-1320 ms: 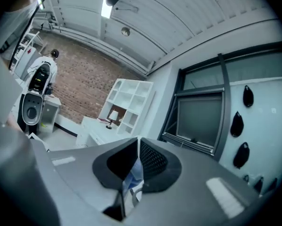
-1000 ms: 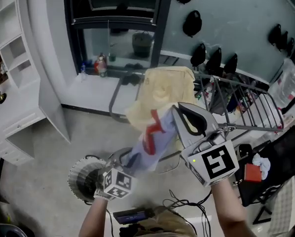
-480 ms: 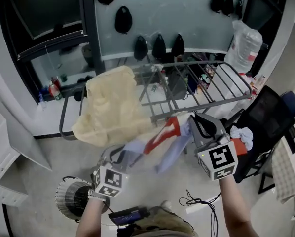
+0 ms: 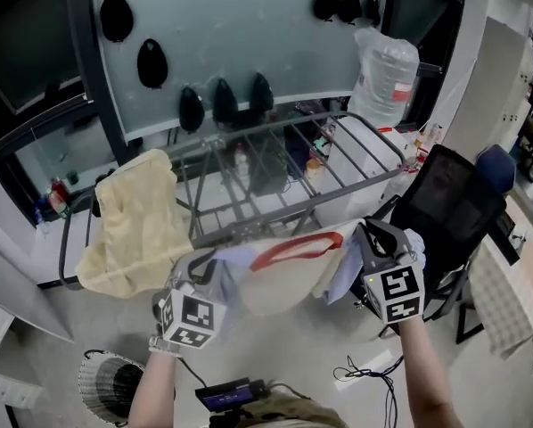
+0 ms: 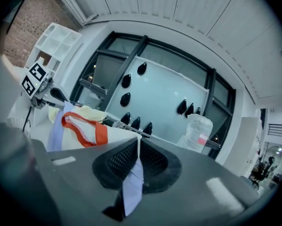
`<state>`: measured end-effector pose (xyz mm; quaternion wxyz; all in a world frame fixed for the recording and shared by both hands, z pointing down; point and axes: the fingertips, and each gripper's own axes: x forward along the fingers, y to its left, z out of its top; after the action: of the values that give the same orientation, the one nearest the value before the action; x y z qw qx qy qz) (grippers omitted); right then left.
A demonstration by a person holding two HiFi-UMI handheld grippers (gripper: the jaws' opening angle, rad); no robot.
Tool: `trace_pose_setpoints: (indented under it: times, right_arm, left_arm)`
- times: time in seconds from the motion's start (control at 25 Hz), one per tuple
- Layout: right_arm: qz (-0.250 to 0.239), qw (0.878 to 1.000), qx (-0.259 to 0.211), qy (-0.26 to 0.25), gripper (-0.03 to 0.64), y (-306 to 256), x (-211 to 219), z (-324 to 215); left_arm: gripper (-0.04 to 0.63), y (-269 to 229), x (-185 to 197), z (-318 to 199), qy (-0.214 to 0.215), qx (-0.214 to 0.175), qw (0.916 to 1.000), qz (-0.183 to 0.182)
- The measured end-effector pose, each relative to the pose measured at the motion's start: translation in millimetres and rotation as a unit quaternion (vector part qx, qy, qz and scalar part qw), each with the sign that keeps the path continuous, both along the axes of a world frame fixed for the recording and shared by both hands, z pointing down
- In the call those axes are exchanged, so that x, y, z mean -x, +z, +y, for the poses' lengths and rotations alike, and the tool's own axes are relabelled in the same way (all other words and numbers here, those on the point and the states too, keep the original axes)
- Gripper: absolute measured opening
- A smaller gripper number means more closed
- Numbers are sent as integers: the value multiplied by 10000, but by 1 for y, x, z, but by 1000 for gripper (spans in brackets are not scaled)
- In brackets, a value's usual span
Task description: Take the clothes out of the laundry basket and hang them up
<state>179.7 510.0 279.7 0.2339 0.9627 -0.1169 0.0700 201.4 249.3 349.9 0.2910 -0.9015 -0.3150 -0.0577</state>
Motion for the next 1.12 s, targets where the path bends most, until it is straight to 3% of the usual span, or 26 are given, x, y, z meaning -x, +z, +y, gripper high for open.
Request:
trace_pose_setpoints:
  times: [0.24, 0.44, 0.84, 1.12]
  right_arm:
    - [57, 9985, 138, 528, 15, 5, -24, 74]
    - [161, 9963, 188, 825, 15, 5, -55, 105]
    - [296, 9935, 328, 1048, 15, -17, -168, 129]
    - [166, 9934, 464, 1036, 15, -16, -251, 127]
  left_arm:
    - [6, -24, -43, 62, 242, 1, 9994, 236]
    - [6, -35, -90, 93, 397, -40, 9983, 427]
    - [6, -54, -210, 117, 494, -38, 9971, 585]
    - [6, -48, -287, 114, 417, 12, 9985, 364]
